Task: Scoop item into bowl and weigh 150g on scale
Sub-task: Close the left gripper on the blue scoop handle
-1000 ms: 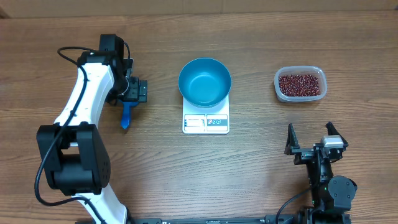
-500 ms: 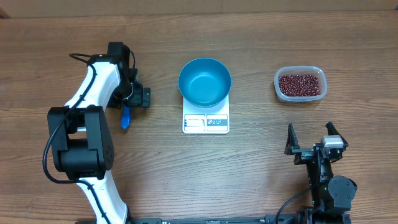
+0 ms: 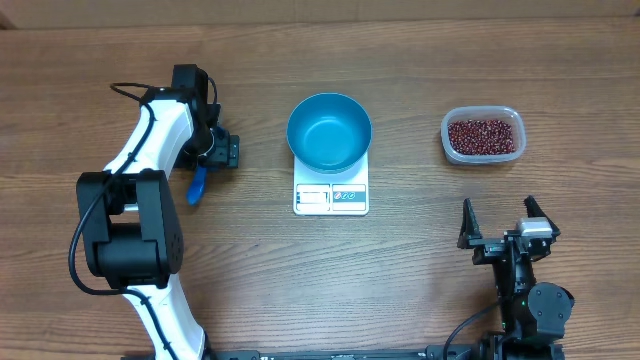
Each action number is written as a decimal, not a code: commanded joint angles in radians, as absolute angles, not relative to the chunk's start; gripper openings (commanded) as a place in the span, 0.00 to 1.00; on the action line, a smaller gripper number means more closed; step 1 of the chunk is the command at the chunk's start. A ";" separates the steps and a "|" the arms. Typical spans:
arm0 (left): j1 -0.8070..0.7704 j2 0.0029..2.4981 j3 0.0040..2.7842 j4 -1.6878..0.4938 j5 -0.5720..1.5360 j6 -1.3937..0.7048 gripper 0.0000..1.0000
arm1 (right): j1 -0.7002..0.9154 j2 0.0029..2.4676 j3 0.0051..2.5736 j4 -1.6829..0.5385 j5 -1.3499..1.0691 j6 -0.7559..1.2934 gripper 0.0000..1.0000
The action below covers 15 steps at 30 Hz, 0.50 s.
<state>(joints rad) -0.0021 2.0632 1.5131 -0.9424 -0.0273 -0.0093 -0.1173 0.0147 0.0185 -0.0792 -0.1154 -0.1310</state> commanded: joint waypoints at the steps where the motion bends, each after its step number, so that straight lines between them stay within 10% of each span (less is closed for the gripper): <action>1: 0.000 2.070 1.508 -0.941 -0.033 -0.022 0.87 | -0.119 0.003 0.008 -0.076 -0.110 -0.132 1.00; 15: -0.001 2.070 1.508 -0.986 -0.025 0.096 0.80 | -0.119 0.003 0.008 -0.076 -0.110 -0.132 1.00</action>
<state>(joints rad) -0.0021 2.0632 1.5131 -0.9833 -0.0273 0.0528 -0.1173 0.0147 0.0185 -0.0795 -0.1154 -0.1307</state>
